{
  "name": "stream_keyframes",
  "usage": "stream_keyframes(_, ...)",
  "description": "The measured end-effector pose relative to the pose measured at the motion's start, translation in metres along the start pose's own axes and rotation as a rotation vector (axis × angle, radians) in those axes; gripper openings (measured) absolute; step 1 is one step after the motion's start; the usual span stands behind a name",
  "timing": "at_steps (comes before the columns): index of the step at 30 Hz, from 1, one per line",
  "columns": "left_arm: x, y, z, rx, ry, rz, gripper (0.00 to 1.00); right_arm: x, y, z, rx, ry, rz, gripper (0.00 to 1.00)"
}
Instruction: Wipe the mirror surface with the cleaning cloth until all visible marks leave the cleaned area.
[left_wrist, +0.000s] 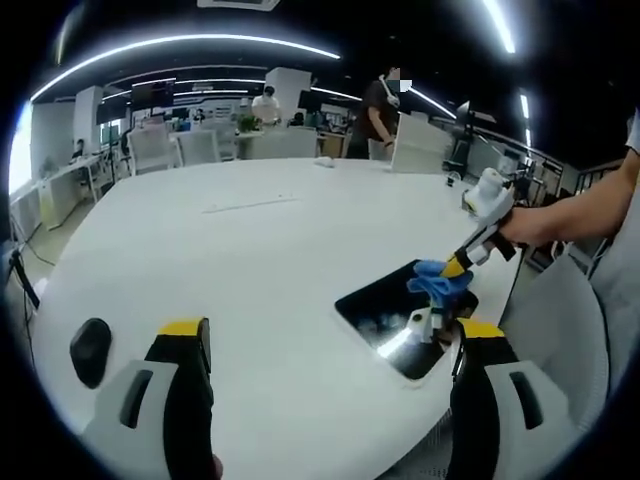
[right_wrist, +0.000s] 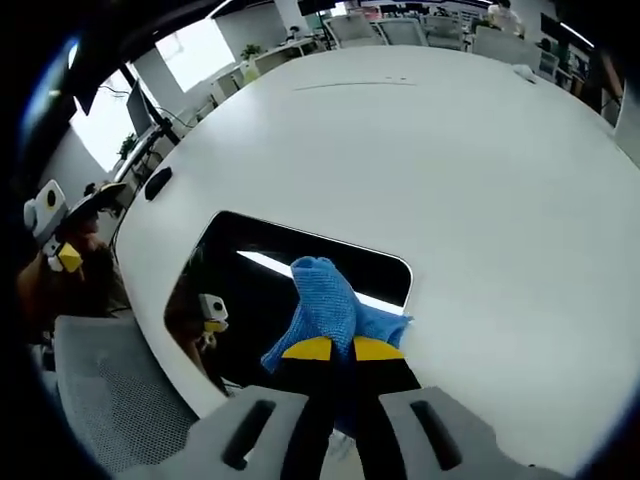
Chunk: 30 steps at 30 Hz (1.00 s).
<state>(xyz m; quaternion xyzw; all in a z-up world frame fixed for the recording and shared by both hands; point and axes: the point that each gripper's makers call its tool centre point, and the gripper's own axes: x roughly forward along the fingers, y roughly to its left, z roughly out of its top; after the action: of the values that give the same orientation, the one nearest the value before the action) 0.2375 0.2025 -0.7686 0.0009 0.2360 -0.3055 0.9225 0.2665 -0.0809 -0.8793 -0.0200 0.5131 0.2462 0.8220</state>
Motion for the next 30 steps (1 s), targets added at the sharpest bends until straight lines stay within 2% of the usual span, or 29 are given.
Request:
stream_keyframes(11,-0.002,-0.002,-0.004,0.011,0.011,-0.002,0.99,-0.006,-0.014,-0.006,0.032,0.008,-0.039,0.0)
stream_keyframes(19,-0.003,0.001,-0.002,0.01,-0.002,0.003,0.99,-0.006,-0.012,-0.007,0.032,-0.002,-0.049,0.0)
stream_keyframes(30,-0.006,0.001,-0.005,0.003,-0.004,0.011,0.99,-0.013,0.001,-0.026,0.055,0.007,-0.046,0.0)
